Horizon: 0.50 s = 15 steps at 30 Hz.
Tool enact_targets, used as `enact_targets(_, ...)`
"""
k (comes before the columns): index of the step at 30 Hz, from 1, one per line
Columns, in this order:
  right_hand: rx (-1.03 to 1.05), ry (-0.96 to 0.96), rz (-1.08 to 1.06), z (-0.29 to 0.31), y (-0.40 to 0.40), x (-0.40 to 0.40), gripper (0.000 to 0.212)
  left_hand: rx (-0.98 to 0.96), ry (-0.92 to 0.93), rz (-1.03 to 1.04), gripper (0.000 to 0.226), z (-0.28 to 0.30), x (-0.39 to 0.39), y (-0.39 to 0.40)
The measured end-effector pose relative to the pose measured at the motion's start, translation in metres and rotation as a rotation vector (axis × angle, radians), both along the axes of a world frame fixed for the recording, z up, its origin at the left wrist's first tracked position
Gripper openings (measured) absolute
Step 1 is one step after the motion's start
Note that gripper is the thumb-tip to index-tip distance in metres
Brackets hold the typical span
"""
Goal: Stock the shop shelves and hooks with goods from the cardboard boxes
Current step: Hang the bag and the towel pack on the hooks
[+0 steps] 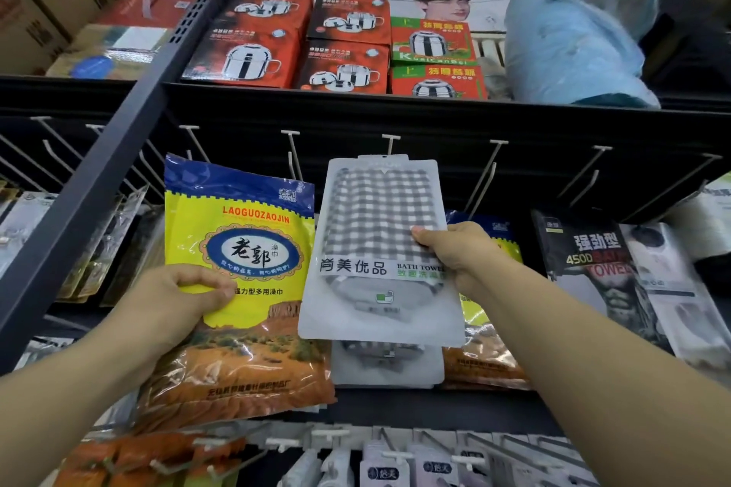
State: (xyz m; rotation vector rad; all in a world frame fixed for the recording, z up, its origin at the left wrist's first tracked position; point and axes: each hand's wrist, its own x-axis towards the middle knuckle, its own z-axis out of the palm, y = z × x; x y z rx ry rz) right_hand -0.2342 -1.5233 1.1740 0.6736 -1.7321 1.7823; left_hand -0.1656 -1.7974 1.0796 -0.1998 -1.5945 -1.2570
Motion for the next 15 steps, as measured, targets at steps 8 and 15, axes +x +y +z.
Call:
enact_targets(8,-0.04,-0.021,0.006,-0.0013,-0.0017,0.0019,0.028,-0.004,0.028,0.01,0.008,-0.0008,-0.0013,-0.0114)
enact_targets(15,-0.07,-0.049,0.009,-0.0073,-0.0001,0.0009,0.026,-0.025,0.026,0.027,0.008,-0.0013,0.0001,-0.0105)
